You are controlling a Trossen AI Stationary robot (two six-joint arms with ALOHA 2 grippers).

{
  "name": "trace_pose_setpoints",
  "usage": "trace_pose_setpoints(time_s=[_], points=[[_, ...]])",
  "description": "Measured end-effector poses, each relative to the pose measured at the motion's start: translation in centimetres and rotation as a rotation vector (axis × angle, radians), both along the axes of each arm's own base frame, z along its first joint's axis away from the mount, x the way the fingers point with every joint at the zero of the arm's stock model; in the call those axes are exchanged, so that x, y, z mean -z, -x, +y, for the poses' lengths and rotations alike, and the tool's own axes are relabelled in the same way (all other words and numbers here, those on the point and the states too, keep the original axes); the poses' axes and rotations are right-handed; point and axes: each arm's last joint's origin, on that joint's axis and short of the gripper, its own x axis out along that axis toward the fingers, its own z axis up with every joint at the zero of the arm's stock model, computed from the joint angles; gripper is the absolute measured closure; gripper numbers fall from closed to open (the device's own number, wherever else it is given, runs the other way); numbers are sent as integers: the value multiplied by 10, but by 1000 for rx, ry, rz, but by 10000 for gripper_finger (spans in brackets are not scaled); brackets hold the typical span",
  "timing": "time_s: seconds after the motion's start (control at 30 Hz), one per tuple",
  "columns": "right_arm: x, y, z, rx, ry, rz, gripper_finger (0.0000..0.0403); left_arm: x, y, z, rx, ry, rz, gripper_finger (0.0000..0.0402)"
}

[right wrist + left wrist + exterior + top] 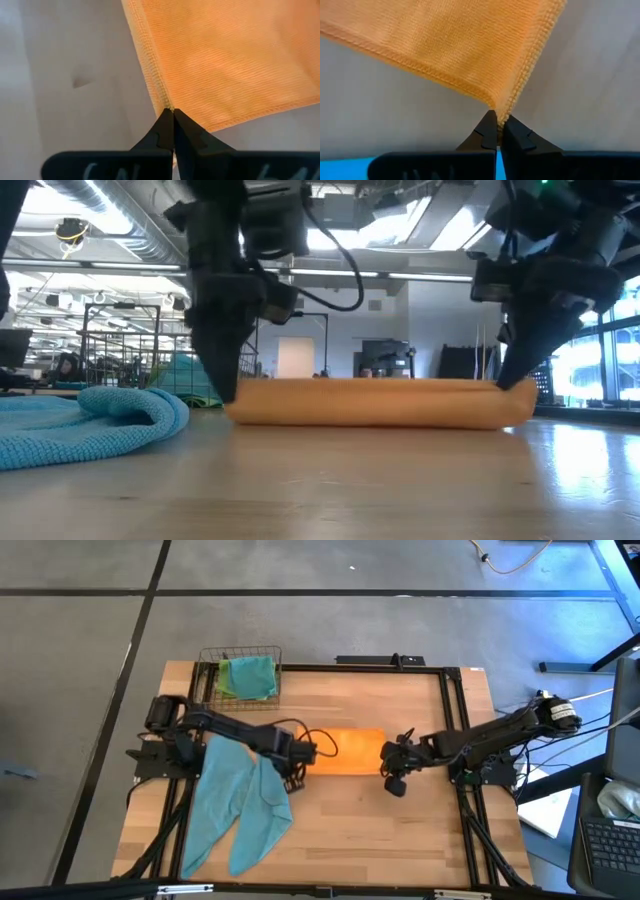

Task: Fold microfiber towels
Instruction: Fold the orange microfiber cloth

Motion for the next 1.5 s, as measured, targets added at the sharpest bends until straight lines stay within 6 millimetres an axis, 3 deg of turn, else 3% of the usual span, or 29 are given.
trace_pose_setpoints(time_s=[0.17,0.37,0.67,0.8,0.93,1.17,1.5], points=[[2,2,6,-31,-10,-2,400,2,-1,-18,6,26,-46,402],[2,2,9,-52,-38,3,383,2,-3,-21,-21,52,-66,401],[-32,-13,12,-47,-29,-34,233,0,-6,-13,-40,143,-62,401],[-55,-32,13,27,1,-256,181,-14,-17,-4,-52,158,-118,401],[-62,-51,15,95,27,-465,164,-35,-32,5,-43,152,-209,401],[-28,-88,26,59,-50,-427,162,-65,-48,18,-48,148,-314,401],[-31,-160,39,15,75,-382,162,-62,-39,13,40,193,-218,401]])
